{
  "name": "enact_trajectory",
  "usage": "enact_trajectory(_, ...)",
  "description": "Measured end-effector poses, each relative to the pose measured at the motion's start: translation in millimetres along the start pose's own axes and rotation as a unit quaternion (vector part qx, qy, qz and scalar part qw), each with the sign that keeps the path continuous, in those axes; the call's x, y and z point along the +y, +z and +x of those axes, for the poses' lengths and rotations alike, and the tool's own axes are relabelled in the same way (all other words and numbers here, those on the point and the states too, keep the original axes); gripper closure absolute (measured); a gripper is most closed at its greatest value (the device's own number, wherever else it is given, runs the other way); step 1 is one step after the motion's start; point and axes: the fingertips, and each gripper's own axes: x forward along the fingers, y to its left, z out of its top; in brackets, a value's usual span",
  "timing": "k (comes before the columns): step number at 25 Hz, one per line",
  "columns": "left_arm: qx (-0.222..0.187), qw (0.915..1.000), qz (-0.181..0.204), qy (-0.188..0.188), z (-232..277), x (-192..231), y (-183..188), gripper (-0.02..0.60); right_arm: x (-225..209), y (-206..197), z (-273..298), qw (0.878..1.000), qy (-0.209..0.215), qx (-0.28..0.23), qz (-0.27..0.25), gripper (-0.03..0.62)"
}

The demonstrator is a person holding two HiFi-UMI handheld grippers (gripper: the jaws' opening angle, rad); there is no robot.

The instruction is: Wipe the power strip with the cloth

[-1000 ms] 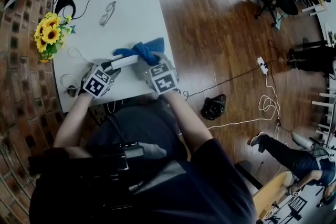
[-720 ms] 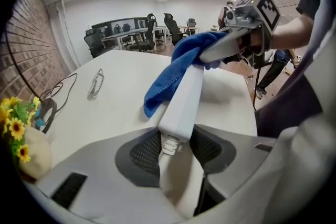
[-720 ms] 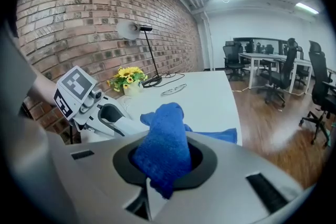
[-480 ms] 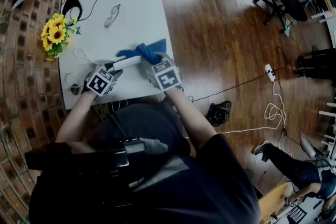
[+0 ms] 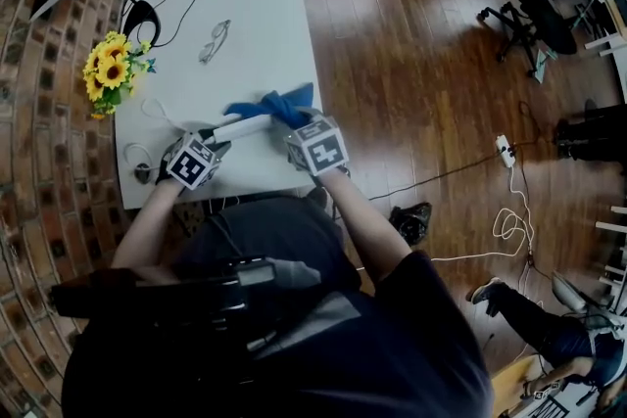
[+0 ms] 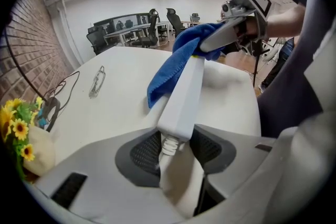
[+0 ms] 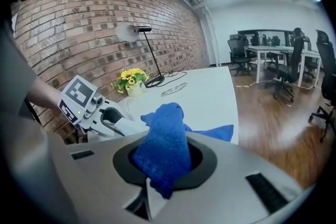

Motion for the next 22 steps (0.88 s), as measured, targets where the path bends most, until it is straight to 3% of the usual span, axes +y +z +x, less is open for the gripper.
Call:
enact_trajectory(9, -0.003, 1.0, -0.003, 0.004, 0.6, -1.3, 2.3, 0.399, -12.9, 0.0, -7.2, 0.999, -0.001, -0.007, 0.036, 0.548)
enact_trajectory(16, -0.006, 0.9998, -0.01, 0.016, 0.3, 2.3, 0.8, 0.4, -26.8, 1.7, -9.9, 1.0, -0.023, -0.006, 0.014, 0.543)
enact_trajectory(19, -0.01, 0.9999, -0.007, 0.012, 0.9, 2.7, 2.6, 0.4, -33.8, -2.5, -11.7, 0.998, -0.026, 0.0, 0.05, 0.528)
enact_trajectory(22, -0.014, 0.9998, -0.007, 0.009, 1.0, 3.7, 1.9, 0.4, -32.2, -1.0, -8.0, 0.999, -0.032, 0.012, 0.027, 0.528)
